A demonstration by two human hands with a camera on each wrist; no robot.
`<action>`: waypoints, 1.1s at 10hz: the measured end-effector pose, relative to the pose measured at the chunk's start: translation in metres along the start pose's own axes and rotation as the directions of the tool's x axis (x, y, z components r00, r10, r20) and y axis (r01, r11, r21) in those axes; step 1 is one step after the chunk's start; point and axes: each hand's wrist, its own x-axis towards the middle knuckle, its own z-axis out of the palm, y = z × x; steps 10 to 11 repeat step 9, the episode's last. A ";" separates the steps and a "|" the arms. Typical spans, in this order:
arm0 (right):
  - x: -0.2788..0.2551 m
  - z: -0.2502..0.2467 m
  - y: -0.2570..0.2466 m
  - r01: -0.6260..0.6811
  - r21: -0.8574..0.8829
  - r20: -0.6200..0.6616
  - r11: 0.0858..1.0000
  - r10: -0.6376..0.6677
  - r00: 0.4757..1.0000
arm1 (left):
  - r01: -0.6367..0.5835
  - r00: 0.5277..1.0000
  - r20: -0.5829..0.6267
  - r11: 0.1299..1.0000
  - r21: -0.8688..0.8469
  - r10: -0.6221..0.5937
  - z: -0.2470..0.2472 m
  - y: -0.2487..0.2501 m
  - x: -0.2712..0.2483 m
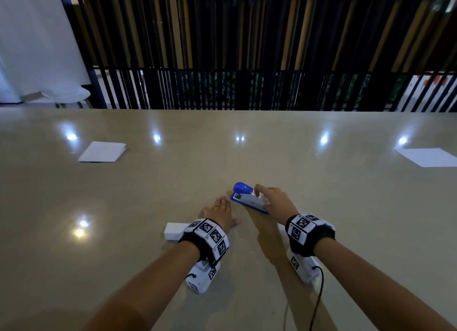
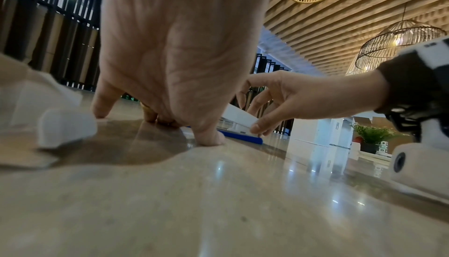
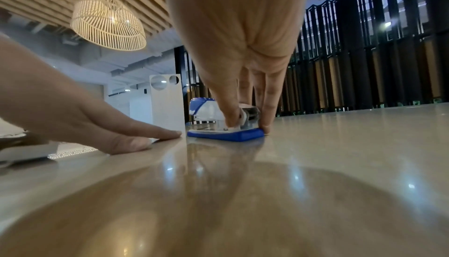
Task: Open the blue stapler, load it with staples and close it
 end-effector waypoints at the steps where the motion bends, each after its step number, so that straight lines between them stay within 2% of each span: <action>1: 0.014 -0.005 0.003 -0.129 -0.047 -0.038 0.991 0.127 0.991 | -0.004 1.000 -0.009 1.000 0.012 0.004 0.000 0.000 0.000; 2: 0.032 -0.016 0.011 -0.308 -0.002 -0.049 0.952 0.307 0.950 | -0.008 1.000 -0.018 1.000 0.027 0.008 0.001 -0.001 -0.001; 3: 0.052 -0.016 0.030 -0.408 0.028 -0.078 0.912 0.409 0.909 | -0.007 1.000 -0.009 0.999 0.053 0.008 0.001 0.000 0.000; 4: 0.060 -0.016 0.038 -0.437 0.030 -0.092 0.899 0.438 0.894 | 0.000 1.000 0.000 0.998 0.070 0.000 -0.001 0.001 0.000; 6: 0.056 -0.021 0.035 -0.434 -0.056 -0.085 0.899 0.429 0.899 | 0.000 1.000 0.016 0.998 0.063 -0.001 -0.001 0.001 0.004; 7: 0.055 -0.020 0.038 -0.396 -0.117 -0.057 0.911 0.392 0.918 | 0.005 0.999 0.035 0.998 0.062 -0.007 -0.004 0.001 0.005; 8: 0.054 -0.032 0.035 -0.398 -0.116 -0.023 0.910 0.398 0.917 | -0.034 0.999 0.024 0.996 0.082 0.032 -0.008 -0.001 0.004; 9: 0.054 -0.049 0.030 -0.346 -0.106 -0.093 0.932 0.338 0.937 | -0.098 0.995 0.007 0.990 0.098 0.098 -0.027 -0.009 -0.003; 11: 0.054 -0.049 0.030 -0.346 -0.106 -0.093 0.932 0.338 0.937 | -0.098 0.995 0.007 0.990 0.098 0.098 -0.027 -0.009 -0.003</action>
